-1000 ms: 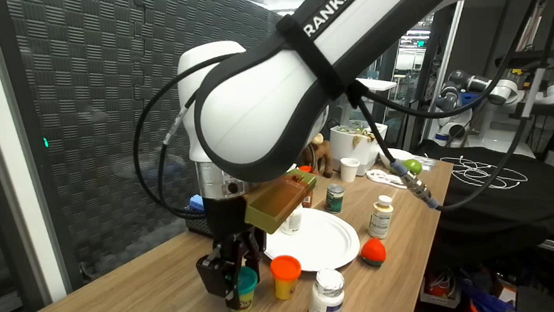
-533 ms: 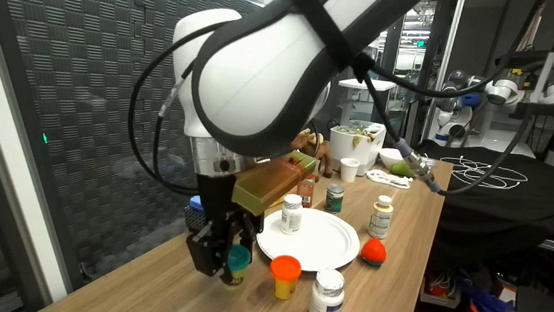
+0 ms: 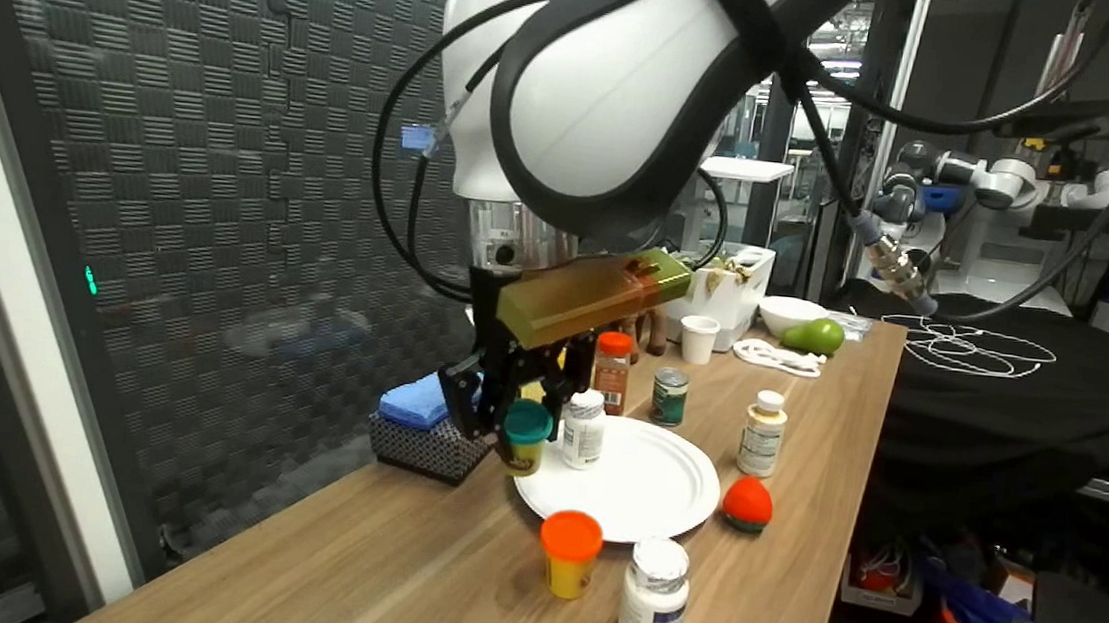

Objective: Pick up all the smaller bottles and the orange object, and put them in the plate

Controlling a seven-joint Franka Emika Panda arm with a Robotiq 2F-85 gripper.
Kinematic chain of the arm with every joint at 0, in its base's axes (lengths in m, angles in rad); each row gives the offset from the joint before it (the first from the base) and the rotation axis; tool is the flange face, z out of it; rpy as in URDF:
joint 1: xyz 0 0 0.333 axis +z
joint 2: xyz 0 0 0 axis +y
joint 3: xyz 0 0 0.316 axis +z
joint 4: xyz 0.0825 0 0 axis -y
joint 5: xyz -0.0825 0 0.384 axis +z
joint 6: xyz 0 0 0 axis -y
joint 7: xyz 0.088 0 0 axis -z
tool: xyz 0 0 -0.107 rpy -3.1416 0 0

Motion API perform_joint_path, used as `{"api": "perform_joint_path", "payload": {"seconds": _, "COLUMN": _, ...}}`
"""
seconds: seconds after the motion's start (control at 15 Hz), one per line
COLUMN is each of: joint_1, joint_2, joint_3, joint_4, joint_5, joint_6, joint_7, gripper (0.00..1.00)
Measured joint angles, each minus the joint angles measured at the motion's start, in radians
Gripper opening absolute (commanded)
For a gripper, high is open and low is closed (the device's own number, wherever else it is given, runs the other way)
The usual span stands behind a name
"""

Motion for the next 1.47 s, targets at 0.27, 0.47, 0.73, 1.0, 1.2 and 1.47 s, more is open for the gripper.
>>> {"api": "perform_joint_path", "payload": {"seconds": 0.27, "joint_1": -0.027, "joint_2": -0.003, "joint_3": -0.015, "joint_4": -0.076, "joint_5": 0.000, "joint_6": 0.056, "joint_7": 0.067, "gripper": 0.24}}
{"api": "perform_joint_path", "payload": {"seconds": 0.47, "joint_1": -0.046, "joint_2": 0.007, "joint_3": -0.033, "joint_4": -0.123, "joint_5": 0.000, "joint_6": 0.128, "joint_7": 0.113, "gripper": 0.24}}
{"api": "perform_joint_path", "payload": {"seconds": 0.73, "joint_1": -0.062, "joint_2": 0.028, "joint_3": -0.066, "joint_4": -0.143, "joint_5": 0.000, "joint_6": 0.188, "joint_7": 0.158, "gripper": 0.24}}
{"api": "perform_joint_path", "payload": {"seconds": 1.0, "joint_1": -0.072, "joint_2": 0.033, "joint_3": -0.079, "joint_4": -0.143, "joint_5": 0.001, "joint_6": 0.216, "joint_7": 0.169, "gripper": 0.24}}
{"api": "perform_joint_path", "payload": {"seconds": 1.2, "joint_1": -0.074, "joint_2": 0.043, "joint_3": -0.076, "joint_4": -0.138, "joint_5": 0.019, "joint_6": 0.222, "joint_7": 0.167, "gripper": 0.24}}
{"api": "perform_joint_path", "payload": {"seconds": 1.47, "joint_1": -0.076, "joint_2": 0.071, "joint_3": -0.069, "joint_4": -0.120, "joint_5": 0.052, "joint_6": 0.234, "joint_7": 0.158, "gripper": 0.24}}
